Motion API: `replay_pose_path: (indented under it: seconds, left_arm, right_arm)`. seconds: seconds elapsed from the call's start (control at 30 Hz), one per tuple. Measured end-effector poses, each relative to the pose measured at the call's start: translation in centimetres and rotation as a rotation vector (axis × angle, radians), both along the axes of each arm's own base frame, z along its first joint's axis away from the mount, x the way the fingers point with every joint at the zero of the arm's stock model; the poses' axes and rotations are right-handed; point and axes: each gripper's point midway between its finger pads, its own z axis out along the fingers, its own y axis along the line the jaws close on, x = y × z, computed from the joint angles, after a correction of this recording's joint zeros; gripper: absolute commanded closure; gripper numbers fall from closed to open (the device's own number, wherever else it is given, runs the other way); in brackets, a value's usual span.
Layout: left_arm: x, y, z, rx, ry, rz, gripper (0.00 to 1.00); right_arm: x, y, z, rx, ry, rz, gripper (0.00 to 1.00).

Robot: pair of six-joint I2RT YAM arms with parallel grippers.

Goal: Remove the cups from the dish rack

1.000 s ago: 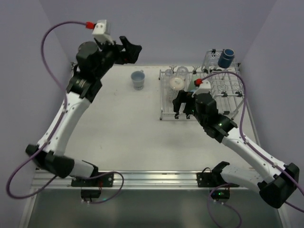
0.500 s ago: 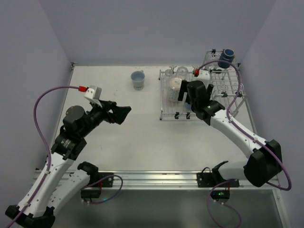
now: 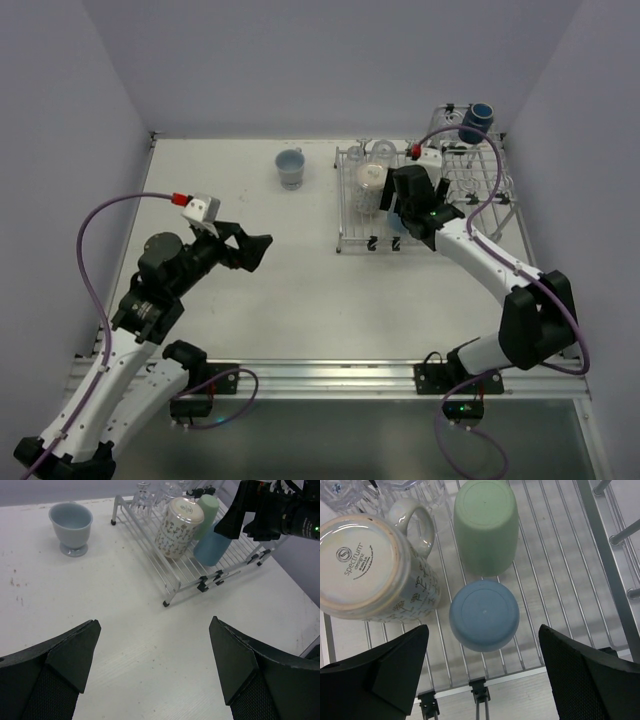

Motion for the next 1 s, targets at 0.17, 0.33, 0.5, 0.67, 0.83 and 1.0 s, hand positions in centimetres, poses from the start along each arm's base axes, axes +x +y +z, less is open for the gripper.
replay_pose_path:
  seconds: [0.17,0.33,0.5,0.67,0.83,1.0]
  left_arm:
    - [0.1,0.0,-0.8,0.011,0.007,0.001,0.00]
    - [0.3,0.2,-1.1,0.018,0.009,0.011,0.00]
    - [0.4,0.3,-1.2,0.022,0.008,0.019,0.00]
    - [0.4,0.3,-1.3,0.023,0.009,0.022,0.00]
    - [0.4,0.3,-1.3,0.023,0.009,0.021,0.00]
    - [0.4,0.3,-1.2,0.019,0.012,0.020,0.00]
  right_arm:
    - [1.2,-0.5,-0.4,0.023,-0.010,-0.010,0.11]
    - [1.9,-0.3,-0.9,0.041,-0.011,0.007,0.16]
    - [2.4,0.3,-1.4,0.053,-0.012,0.027,0.27]
    - [2.6,0.3,-1.7,0.055,-0.009,0.027,0.33]
    - [2.8,0.0,-2.0,0.067,-0.026,0.018,0.56]
    - [1.8,-0.5,-1.7,0.072,-0.042,0.016,0.61]
